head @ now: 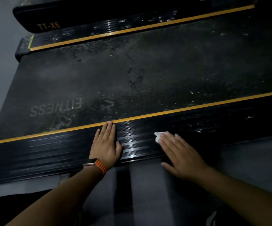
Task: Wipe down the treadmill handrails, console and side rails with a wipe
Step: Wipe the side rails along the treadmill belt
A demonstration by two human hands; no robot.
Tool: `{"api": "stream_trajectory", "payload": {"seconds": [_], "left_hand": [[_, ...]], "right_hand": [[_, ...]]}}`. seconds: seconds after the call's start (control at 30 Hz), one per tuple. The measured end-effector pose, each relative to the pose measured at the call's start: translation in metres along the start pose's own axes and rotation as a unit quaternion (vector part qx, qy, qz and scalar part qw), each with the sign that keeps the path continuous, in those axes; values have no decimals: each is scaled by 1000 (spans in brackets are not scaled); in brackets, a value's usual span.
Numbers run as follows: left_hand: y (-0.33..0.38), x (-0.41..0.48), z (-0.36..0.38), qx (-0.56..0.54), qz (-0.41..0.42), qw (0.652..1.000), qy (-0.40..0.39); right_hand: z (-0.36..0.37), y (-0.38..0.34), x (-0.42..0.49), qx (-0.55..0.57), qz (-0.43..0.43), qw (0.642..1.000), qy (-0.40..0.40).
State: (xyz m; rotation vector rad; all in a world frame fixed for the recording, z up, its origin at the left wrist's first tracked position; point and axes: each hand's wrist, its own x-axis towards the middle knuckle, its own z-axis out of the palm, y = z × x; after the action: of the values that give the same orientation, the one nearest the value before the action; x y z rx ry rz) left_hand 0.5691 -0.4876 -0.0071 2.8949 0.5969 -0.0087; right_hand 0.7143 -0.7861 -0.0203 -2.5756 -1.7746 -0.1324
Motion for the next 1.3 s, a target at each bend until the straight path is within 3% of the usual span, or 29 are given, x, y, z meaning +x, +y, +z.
{"api": "stream_trajectory", "payload": {"seconds": [0.13,0.33,0.53,0.67,0.83,0.97,1.07,1.3], "left_hand": [[31,8,3,-1,-11,1000,0],[92,23,10,-21,16,1000,-6],[91,25,16,-34,13,999,13],[91,26,15,-33,9,999,17],[92,26,13,-30,2,999,11],[93,25,12,-32,7,999,13],[92,25,12,-33,9,999,15],[91,27,13,-40,12,999,18]], "right_hand": [[6,-24,13,21,-26,999,2],[-1,29,-22,1,-33,999,6],[1,-19,-1,82,-56,995,-11],[0,6,-10,29,-92,995,-18],[0,58,-56,-14,-38,999,-14],[2,24,-37,26,32,999,-2],[-2,1,-16,55,21,998,-10],[-1,48,-42,46,108,992,-35]]}}
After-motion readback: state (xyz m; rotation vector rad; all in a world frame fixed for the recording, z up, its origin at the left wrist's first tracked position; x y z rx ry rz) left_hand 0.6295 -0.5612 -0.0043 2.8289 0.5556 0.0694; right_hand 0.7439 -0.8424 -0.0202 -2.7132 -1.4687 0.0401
